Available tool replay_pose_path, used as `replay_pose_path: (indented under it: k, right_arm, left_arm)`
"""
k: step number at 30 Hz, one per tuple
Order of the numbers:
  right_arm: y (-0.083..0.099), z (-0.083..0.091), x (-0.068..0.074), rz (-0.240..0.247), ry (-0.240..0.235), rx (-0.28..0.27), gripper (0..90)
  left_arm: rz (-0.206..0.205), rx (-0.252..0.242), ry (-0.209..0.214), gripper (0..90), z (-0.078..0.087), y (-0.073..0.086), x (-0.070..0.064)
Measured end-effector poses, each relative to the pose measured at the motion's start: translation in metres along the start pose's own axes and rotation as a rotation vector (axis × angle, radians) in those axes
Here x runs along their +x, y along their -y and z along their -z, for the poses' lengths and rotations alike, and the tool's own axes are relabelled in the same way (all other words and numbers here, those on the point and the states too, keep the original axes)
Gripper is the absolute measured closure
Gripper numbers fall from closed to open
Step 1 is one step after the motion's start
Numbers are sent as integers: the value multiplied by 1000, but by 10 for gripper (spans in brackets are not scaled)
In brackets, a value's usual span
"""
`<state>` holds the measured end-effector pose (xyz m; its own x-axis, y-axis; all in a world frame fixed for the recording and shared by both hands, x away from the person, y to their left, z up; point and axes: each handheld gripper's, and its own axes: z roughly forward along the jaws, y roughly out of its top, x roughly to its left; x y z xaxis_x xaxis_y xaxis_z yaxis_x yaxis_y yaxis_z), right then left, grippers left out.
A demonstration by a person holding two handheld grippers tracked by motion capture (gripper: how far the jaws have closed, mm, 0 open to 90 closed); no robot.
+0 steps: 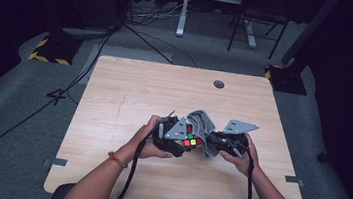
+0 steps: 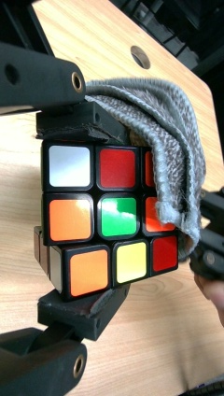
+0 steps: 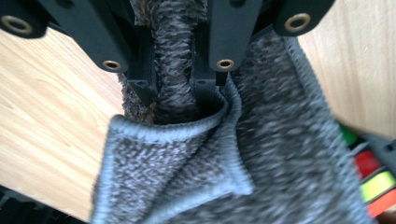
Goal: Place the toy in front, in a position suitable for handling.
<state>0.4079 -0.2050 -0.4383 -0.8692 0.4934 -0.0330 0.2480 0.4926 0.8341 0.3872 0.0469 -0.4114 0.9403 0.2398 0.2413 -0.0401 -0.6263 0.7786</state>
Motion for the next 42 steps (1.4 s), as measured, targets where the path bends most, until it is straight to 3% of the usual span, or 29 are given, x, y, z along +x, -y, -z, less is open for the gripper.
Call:
replay_pose_path:
  k: [2, 11, 18, 22, 27, 30, 35, 42]
  right_arm:
    - [0, -3, 4, 18, -8, 15, 767]
    - [-1, -5, 11, 46, -100, 52, 764]
    - [0, -3, 9, 50, -119, 62, 763]
    - [1, 2, 5, 54, -92, 65, 762]
    - [0, 10, -1, 46, -46, 36, 762]
    - [-3, 15, -4, 51, -17, 24, 763]
    - [-1, 18, -10, 30, 28, -2, 764]
    - [14, 18, -18, 31, 62, 78, 761]
  left_arm:
    - [-4, 23, -14, 334, -1, 2, 2]
    - [36, 39, -46, 334, 1, 12, 13]
    - [36, 63, -62, 334, 6, 12, 14]
    - [48, 87, -50, 334, 9, 16, 13]
    - [42, 142, 10, 333, 5, 27, 2]
    - [68, 140, 40, 333, 5, 32, -1]
    - [54, 154, 91, 333, 1, 37, -9]
    - [62, 163, 87, 332, 7, 45, -14]
